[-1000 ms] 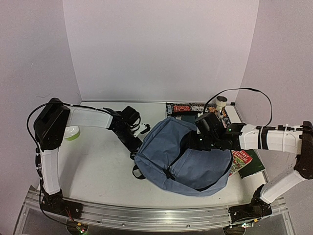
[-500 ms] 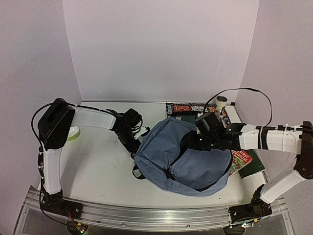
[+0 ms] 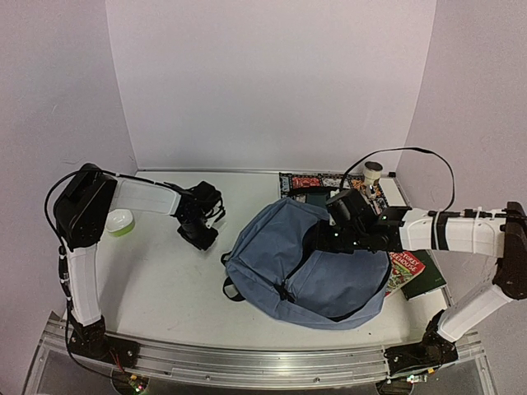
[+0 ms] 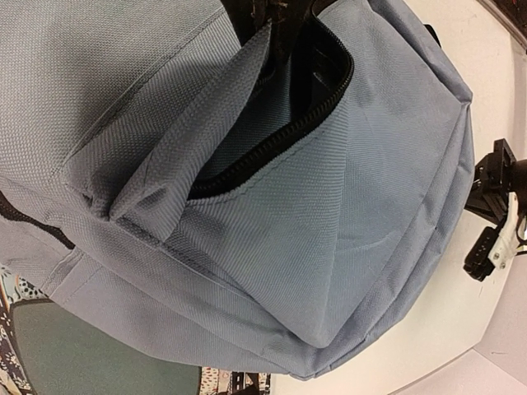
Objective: Pack the student bag
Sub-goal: Adjust the pen at the center of the board.
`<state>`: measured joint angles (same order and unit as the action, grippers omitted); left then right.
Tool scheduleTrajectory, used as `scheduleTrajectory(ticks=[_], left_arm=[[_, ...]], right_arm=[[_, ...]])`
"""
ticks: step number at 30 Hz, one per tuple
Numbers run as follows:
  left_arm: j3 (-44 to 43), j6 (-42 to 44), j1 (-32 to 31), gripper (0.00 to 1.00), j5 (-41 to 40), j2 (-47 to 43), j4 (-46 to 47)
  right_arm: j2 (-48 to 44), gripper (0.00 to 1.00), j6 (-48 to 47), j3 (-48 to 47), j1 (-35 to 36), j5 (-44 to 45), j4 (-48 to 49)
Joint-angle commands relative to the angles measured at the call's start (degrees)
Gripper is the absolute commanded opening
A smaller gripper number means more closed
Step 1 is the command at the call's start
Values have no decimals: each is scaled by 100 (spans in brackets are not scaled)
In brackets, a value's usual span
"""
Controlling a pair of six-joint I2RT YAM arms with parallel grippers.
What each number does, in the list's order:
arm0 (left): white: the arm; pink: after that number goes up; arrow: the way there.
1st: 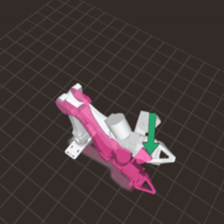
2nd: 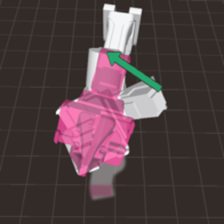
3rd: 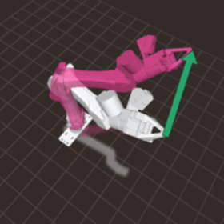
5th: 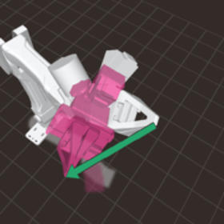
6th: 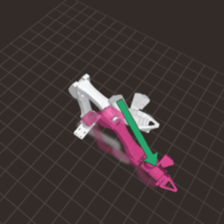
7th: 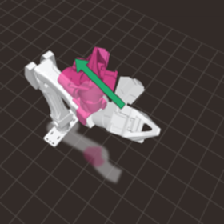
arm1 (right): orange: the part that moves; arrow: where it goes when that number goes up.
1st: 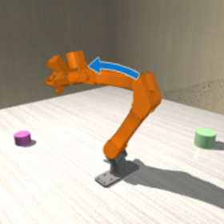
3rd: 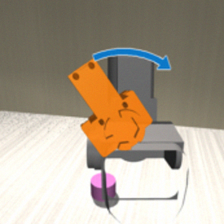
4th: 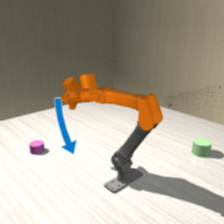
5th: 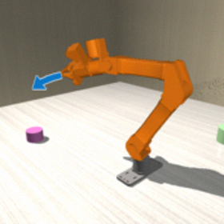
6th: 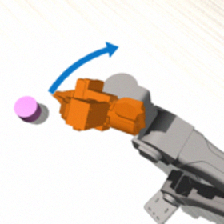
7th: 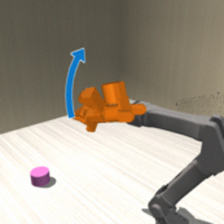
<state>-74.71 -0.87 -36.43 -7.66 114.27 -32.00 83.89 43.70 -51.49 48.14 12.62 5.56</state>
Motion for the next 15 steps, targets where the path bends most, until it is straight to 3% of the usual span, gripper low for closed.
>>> scheduleTrajectory(ticks=[1,10,15], left_arm=[[298,-616,-31,6,-40,-393,-214],[343,-1203,-32,34,174,-625,-250],[-170,-1072,-18,41,-5,-225,-238]], right_arm=[[79,0,-129,-338,-5,-20,129],[145,0,-153,-390,-6,-57,151],[163,0,-147,-397,-4,-82,178]])
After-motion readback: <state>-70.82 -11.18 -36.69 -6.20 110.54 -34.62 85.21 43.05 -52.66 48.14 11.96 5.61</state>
